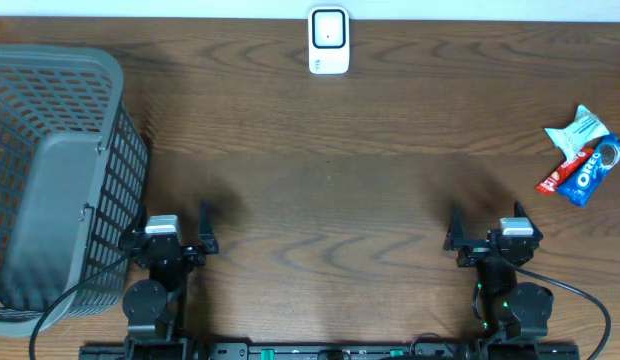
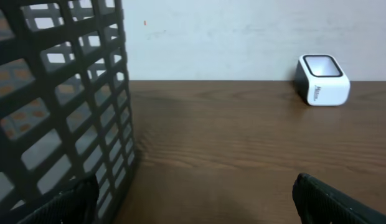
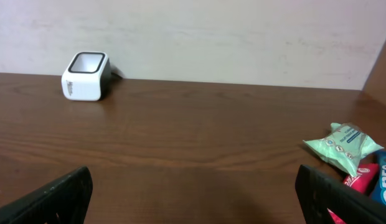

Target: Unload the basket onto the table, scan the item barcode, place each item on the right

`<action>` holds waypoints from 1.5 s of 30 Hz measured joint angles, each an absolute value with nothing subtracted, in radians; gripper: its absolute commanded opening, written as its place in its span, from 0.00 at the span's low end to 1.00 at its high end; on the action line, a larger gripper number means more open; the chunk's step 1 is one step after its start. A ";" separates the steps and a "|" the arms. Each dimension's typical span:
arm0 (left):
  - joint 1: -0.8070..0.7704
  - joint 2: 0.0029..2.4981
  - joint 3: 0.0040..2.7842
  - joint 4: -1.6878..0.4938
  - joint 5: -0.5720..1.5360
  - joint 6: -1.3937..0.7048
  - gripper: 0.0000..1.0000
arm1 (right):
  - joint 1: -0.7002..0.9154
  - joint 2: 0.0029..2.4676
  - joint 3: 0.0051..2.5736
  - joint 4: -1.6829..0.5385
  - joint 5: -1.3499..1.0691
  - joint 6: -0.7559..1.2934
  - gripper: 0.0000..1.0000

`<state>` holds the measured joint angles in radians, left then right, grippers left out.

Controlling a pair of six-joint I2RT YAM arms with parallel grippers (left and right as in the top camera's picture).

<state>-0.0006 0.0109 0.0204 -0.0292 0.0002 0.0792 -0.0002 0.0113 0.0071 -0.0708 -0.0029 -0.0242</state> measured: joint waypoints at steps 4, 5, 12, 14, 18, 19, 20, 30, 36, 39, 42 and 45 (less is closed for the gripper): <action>0.009 0.011 0.021 -0.030 0.000 0.063 1.00 | 0.000 0.011 0.007 -0.071 -0.003 -0.024 0.99; 0.011 0.011 0.021 -0.030 0.000 0.057 1.00 | 0.000 0.011 0.007 -0.071 -0.003 -0.024 0.99; 0.012 0.011 0.021 -0.030 0.000 0.049 1.00 | 0.000 0.011 0.007 -0.071 -0.003 -0.024 0.99; 0.012 0.011 0.021 -0.030 0.000 0.049 1.00 | 0.000 0.011 0.007 -0.071 -0.003 -0.024 0.99; 0.012 0.011 0.021 -0.030 0.000 0.049 1.00 | 0.000 0.011 0.007 -0.071 -0.003 -0.024 0.99; 0.012 0.011 0.021 -0.030 0.000 0.049 1.00 | 0.000 0.011 0.007 -0.071 -0.003 -0.024 0.99; 0.012 0.011 0.021 -0.030 0.000 0.049 1.00 | 0.000 0.011 0.007 -0.071 -0.003 -0.024 0.99; 0.012 0.011 0.021 -0.030 0.000 0.049 1.00 | 0.000 0.011 0.007 -0.071 -0.003 -0.024 0.99; 0.012 0.011 0.021 -0.030 0.000 0.049 1.00 | 0.000 0.011 0.007 -0.071 -0.003 -0.024 0.99; 0.012 0.011 0.021 -0.030 0.000 0.049 1.00 | 0.000 0.011 0.007 -0.071 -0.003 -0.024 0.99; 0.012 0.011 0.021 -0.030 0.000 0.049 1.00 | 0.000 0.011 0.007 -0.071 -0.003 -0.024 0.99; 0.012 0.011 0.021 -0.030 0.000 0.049 0.99 | 0.000 0.011 0.007 -0.071 -0.003 -0.024 0.99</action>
